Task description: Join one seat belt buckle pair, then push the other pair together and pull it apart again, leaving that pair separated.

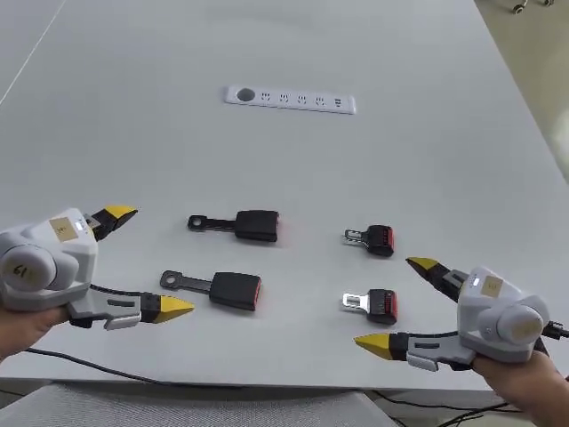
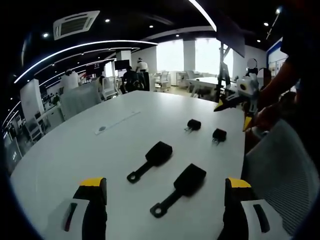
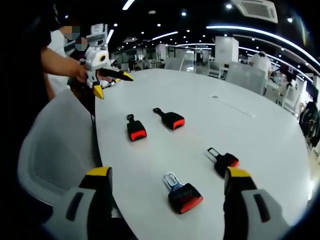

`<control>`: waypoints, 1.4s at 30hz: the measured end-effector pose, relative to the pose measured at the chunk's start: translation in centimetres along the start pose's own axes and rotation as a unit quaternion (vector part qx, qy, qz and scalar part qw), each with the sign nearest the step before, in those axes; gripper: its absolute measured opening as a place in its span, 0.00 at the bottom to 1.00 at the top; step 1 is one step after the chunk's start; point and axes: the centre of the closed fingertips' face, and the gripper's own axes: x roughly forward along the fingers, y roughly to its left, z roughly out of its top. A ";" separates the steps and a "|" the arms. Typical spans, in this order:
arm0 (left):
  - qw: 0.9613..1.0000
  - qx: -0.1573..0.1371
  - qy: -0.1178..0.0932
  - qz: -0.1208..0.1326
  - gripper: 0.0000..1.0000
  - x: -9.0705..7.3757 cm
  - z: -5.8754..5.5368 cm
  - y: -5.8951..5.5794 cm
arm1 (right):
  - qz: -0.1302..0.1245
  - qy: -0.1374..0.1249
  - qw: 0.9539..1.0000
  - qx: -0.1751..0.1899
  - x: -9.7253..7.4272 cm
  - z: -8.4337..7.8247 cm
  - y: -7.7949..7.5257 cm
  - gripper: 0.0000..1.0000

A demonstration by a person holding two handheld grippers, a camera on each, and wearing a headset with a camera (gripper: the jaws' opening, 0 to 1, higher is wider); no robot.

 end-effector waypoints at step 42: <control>0.991 0.064 0.076 -0.092 0.96 6.1 -3.0 -2.6 | 0.035 0.061 0.997 0.001 2.0 -3.9 -2.1 0.83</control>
